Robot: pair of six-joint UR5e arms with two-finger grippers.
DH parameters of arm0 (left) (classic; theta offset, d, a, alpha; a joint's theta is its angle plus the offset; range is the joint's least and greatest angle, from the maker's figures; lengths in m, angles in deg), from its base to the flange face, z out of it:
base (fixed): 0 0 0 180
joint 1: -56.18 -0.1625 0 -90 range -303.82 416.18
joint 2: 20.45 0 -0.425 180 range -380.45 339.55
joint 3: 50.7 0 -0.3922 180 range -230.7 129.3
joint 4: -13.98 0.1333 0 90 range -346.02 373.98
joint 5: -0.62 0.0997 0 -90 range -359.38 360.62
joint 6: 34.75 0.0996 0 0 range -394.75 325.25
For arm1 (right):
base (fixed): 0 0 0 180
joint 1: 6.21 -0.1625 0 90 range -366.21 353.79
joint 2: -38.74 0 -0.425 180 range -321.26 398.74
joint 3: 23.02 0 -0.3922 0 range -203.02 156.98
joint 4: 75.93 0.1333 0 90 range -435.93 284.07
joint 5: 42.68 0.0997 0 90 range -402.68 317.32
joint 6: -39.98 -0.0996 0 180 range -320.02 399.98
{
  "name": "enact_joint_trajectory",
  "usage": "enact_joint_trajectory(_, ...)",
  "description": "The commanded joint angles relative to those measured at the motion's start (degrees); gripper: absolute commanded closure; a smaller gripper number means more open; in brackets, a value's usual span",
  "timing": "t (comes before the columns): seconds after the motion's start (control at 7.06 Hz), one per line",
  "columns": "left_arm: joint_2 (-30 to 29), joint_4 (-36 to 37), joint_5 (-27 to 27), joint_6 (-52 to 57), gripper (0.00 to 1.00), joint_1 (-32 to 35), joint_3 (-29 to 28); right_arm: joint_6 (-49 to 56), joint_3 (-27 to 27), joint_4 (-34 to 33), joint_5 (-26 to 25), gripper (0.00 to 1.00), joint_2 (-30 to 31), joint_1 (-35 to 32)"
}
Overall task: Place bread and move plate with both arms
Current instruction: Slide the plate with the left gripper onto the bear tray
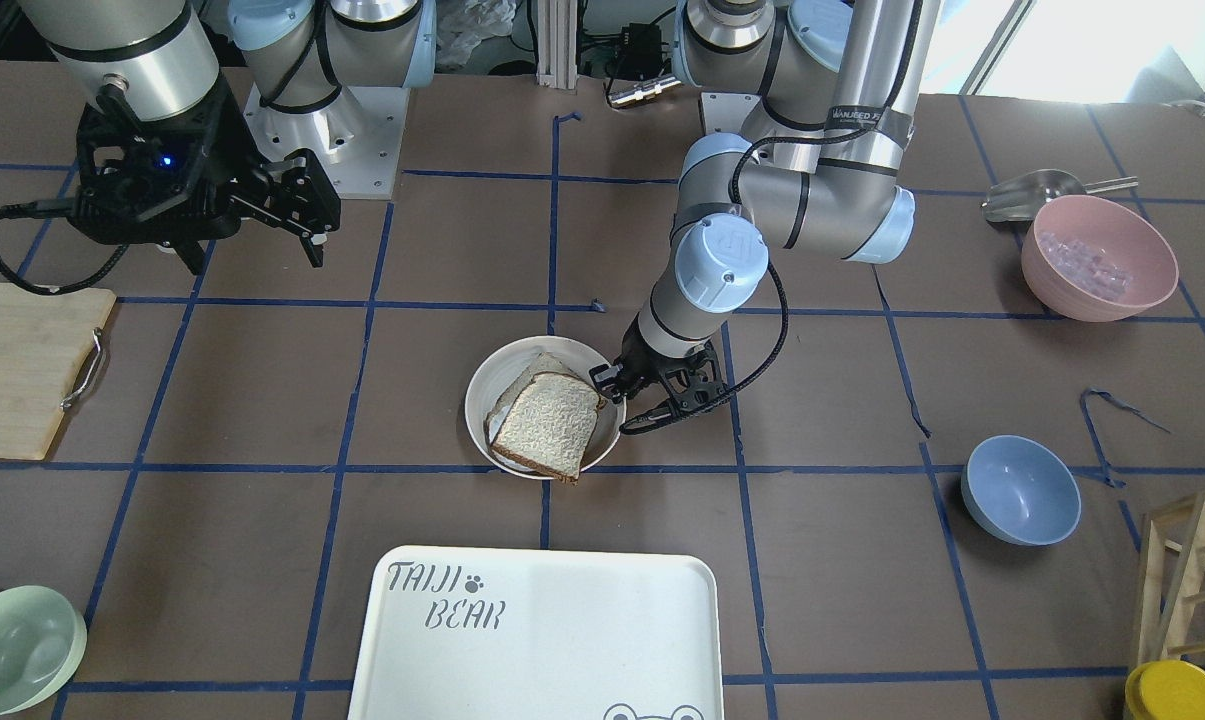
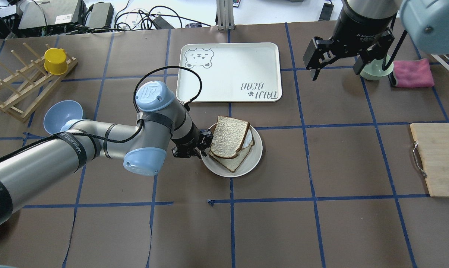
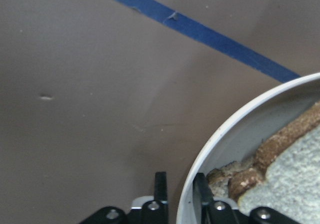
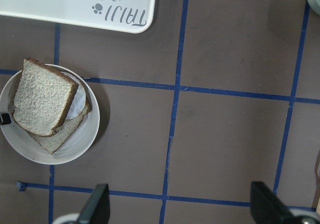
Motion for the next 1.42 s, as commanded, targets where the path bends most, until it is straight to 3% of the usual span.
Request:
enact_joint_trajectory(0.0, -0.1, 0.2, 0.0, 0.4, 1.00, 0.0, -0.3, 0.0, 0.0, -0.1, 0.0, 0.00, 0.0, -0.1)
enact_joint_trajectory(0.28, 1.8, 1.4, 0.0, 0.6, 1.00, -0.3, -0.8, 0.2, 0.0, -0.5, -2.9, 0.00, 0.0, 0.0)
enact_joint_trajectory(0.71, -0.6, 0.4, -0.4, -3.6, 1.00, -2.3, -11.0, 0.1, 0.0, -0.4, -3.1, 0.00, 0.0, -0.2)
enact_joint_trajectory(0.99, -3.1, 0.6, -2.1, -4.0, 1.00, -3.3, -15.3, 0.0, 0.0, -0.4, -3.2, 0.00, 0.0, -0.1)
enact_joint_trajectory(1.28, -10.3, 0.8, -6.2, -3.8, 1.00, -6.0, -23.5, 0.0, 0.0, -0.4, -3.2, 0.00, 0.0, -0.1)
